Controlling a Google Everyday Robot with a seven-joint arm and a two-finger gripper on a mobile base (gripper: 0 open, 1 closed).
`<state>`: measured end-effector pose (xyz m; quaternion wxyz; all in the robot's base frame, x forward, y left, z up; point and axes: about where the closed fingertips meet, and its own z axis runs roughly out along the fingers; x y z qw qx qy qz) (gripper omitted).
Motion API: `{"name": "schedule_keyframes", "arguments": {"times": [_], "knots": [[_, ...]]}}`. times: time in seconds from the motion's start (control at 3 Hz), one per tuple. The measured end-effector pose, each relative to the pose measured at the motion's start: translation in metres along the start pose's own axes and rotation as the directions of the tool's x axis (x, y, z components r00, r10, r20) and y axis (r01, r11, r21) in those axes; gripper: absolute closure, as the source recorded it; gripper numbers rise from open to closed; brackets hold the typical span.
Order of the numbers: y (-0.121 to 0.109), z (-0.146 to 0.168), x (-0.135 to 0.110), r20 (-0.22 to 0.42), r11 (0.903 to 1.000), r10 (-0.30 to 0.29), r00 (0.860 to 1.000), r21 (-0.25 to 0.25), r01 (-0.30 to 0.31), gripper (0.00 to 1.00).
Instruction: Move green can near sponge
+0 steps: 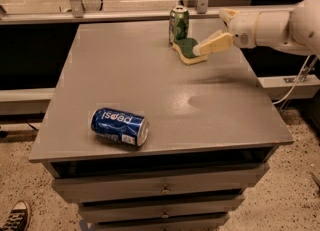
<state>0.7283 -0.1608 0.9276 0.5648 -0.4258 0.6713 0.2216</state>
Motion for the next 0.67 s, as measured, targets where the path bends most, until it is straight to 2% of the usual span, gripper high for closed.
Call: {"name": "schedule_keyframes", "arguments": {"times": [0.33, 0.67], "knots": [[0.018, -0.068, 0.002, 0.041, 0.9982, -0.035, 0.999, 0.051, 0.032, 0.00], [0.010, -0.120, 0.023, 0.022, 0.9926, -0.014, 1.000, 0.121, 0.011, 0.00]]}}
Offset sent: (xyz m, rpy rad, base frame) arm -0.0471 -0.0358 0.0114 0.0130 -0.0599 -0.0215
